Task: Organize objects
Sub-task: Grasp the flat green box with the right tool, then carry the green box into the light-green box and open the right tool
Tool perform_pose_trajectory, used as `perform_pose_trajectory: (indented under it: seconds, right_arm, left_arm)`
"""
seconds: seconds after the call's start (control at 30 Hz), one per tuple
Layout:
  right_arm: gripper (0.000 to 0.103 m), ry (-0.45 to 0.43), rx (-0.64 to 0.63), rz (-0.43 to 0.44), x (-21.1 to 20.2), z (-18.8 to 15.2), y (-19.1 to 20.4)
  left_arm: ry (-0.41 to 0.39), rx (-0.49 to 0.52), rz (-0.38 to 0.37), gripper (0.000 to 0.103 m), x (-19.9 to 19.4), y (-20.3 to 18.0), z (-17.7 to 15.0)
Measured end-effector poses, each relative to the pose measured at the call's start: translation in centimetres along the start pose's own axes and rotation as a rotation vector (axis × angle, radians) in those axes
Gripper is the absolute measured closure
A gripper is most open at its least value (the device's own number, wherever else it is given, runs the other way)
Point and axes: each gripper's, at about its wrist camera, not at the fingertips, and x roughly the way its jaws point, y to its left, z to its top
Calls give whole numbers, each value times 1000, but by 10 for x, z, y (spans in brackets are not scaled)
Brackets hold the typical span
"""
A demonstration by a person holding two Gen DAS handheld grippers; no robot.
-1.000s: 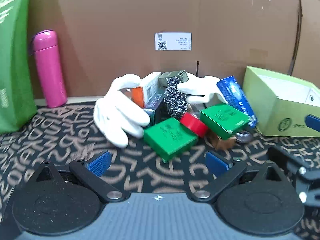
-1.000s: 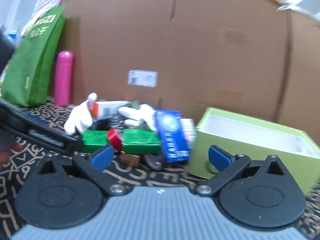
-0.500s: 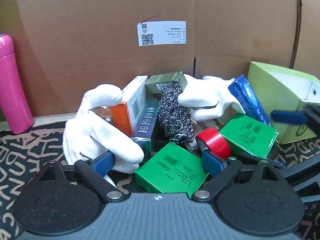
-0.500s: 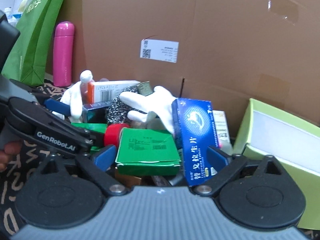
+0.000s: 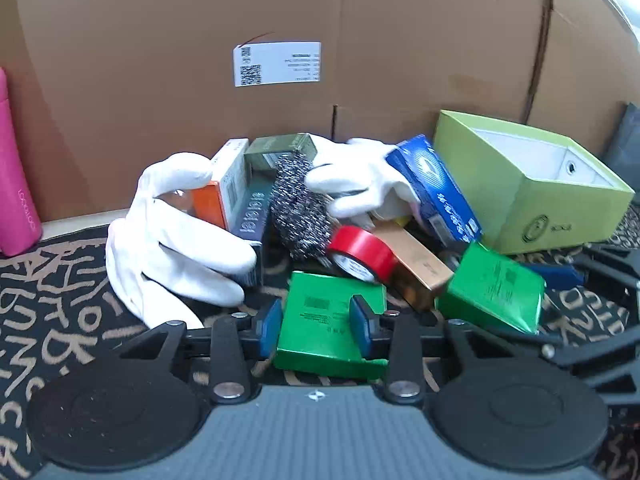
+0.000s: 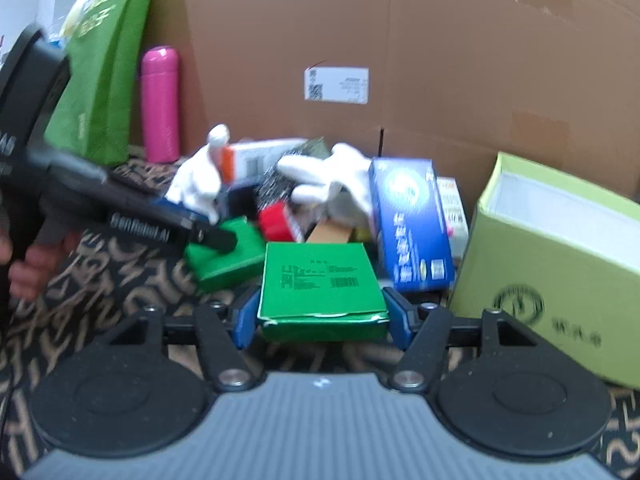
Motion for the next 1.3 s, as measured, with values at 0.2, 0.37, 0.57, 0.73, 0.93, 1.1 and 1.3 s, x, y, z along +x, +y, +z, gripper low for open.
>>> perform_pose_trajectory:
  seconds: [0.2, 0.37, 0.57, 0.73, 0.93, 1.1, 1.3]
  right_arm:
    - [40, 12, -19, -35, -11, -3, 2]
    - [22, 57, -28, -42, 1, 1, -1]
    - [39, 108, -5, -7, 16, -1, -6]
    - [42, 90, 18, 13, 16, -2, -8]
    - [42, 26, 56, 22, -3, -7, -16]
    - [42, -50, 87, 28, -21, -8, -28]
    - [42, -193, 104, -3, -55, 6, -49]
  left_arm:
    - [9, 52, 42, 16, 9, -28, 4]
    - [57, 63, 71, 27, 30, -34, -1]
    - [56, 42, 85, 25, 31, -33, 0]
    - [76, 23, 88, 39, 26, -36, 4]
    - [94, -25, 115, 40, 19, -40, 6]
    - [58, -41, 110, 40, 3, -50, 14]
    - [-27, 0, 98, 40, -19, -79, 36]
